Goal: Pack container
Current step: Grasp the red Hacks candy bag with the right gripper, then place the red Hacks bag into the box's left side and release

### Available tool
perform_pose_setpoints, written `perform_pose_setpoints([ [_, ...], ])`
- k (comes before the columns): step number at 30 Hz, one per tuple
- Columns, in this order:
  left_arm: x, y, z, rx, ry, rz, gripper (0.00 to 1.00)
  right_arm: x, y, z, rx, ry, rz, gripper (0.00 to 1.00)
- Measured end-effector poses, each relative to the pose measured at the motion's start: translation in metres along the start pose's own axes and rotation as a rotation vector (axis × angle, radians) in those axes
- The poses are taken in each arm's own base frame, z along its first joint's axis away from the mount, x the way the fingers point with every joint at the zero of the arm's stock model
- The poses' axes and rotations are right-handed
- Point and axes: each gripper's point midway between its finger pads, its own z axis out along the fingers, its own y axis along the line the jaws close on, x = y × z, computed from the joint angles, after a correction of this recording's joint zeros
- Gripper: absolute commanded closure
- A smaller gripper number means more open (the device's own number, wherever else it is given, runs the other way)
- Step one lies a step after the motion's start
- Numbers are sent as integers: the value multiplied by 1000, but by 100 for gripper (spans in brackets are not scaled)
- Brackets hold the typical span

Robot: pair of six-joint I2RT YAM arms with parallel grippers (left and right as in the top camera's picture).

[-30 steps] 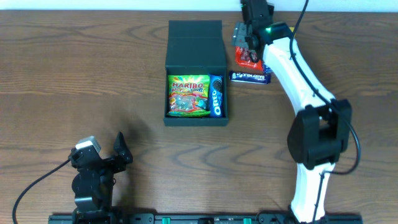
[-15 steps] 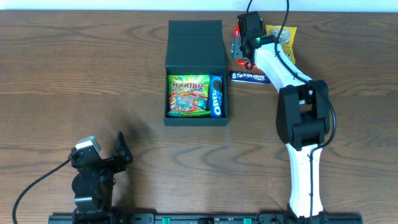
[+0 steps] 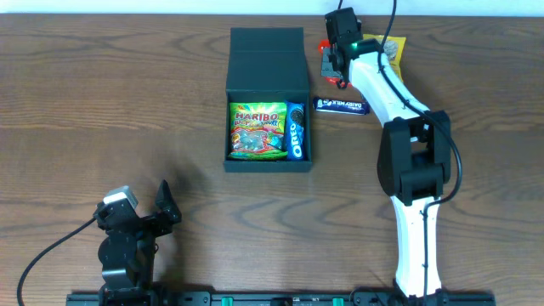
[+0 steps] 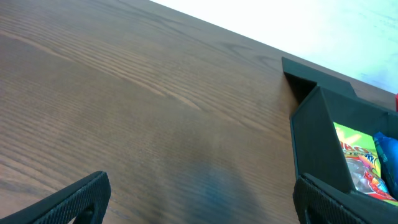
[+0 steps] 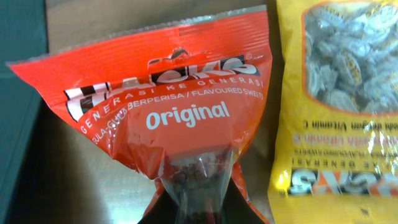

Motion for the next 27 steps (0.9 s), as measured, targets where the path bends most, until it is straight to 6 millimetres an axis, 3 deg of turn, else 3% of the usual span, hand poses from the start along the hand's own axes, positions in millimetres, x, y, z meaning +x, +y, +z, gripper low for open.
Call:
perform_pose_setpoints([
  [3, 0, 0, 0, 0, 0, 0, 5, 2, 3, -24, -44, 40, -7, 98],
  [9, 0, 0, 0, 0, 0, 0, 5, -14, 22, -125, -146, -6, -26, 98],
  [12, 0, 0, 0, 0, 0, 0, 5, -10, 57, -189, -228, -49, -73, 98],
  [14, 0, 0, 0, 0, 0, 0, 5, 6, 80, -208, -262, -28, -94, 98],
  [16, 0, 0, 0, 0, 0, 0, 5, 25, 100, -214, -282, 10, -104, 98],
  [18, 0, 0, 0, 0, 0, 0, 5, 52, 120, -207, -289, 67, -107, 99],
  [22, 0, 0, 0, 0, 0, 0, 5, 103, 140, -188, -257, 179, -103, 98],
  [27, 0, 0, 0, 0, 0, 0, 5, 132, 154, -185, -244, 228, -47, 98],
])
